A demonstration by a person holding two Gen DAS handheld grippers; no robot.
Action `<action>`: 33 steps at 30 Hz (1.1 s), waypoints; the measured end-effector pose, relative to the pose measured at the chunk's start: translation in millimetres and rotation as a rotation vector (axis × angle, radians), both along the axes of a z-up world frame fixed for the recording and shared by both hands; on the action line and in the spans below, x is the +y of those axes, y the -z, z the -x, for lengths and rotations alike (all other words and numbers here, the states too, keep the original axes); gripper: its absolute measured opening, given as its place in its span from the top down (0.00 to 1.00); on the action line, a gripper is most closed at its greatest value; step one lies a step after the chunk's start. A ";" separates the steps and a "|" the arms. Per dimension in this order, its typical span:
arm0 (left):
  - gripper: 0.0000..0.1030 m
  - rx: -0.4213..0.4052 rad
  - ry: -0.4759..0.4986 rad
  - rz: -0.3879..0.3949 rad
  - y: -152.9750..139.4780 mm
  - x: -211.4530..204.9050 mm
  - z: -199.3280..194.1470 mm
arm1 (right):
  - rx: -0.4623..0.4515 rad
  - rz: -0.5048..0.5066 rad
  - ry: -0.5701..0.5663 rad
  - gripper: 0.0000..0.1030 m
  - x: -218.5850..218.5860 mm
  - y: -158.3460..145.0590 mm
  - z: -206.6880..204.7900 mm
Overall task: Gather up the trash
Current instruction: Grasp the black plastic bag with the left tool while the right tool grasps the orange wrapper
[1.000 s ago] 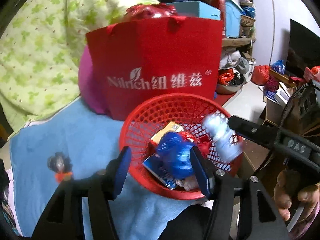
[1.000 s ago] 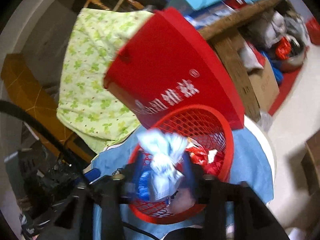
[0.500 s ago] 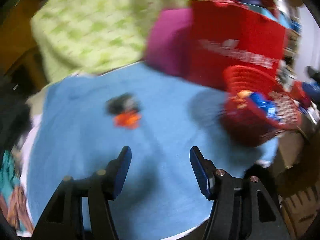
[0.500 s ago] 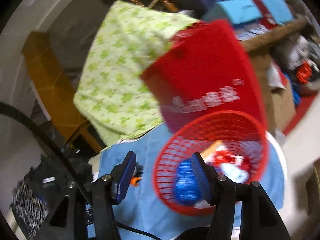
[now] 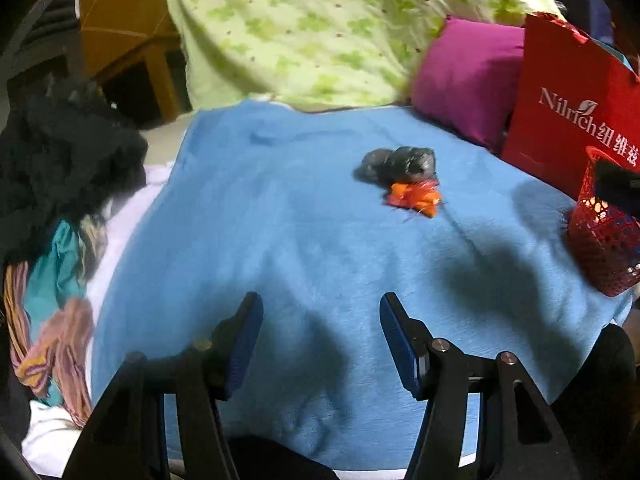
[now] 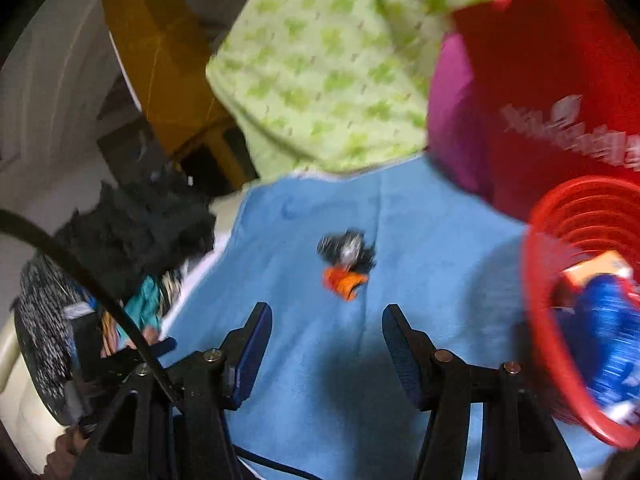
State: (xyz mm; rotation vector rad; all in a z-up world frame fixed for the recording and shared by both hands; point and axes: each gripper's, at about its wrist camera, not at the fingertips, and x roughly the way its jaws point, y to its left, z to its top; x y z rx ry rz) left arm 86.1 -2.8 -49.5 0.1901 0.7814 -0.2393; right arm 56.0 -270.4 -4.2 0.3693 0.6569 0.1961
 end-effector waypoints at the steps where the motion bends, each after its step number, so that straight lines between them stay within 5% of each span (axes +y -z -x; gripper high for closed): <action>1: 0.40 0.007 -0.005 0.004 4.2 3.6 -2.7 | 0.015 0.016 -0.014 0.42 4.8 8.0 -13.5; 10: 0.40 0.060 -0.037 0.035 22.9 22.0 -23.2 | 0.138 0.099 -0.072 0.44 19.5 79.2 -147.0; 16: 0.40 0.082 -0.053 0.043 29.4 29.0 -34.0 | 0.231 0.040 -0.076 0.47 17.8 120.8 -205.2; 21: 0.40 0.098 -0.066 0.046 32.9 32.4 -43.6 | 0.254 -0.030 -0.111 0.59 25.0 125.6 -189.8; 28: 0.40 0.071 -0.057 0.028 21.7 22.2 -52.3 | 0.325 -0.138 -0.241 0.58 27.0 122.1 -114.6; 33: 0.40 0.060 -0.018 0.008 12.8 0.0 -71.3 | 0.250 -0.058 -0.217 0.57 21.7 114.3 -66.0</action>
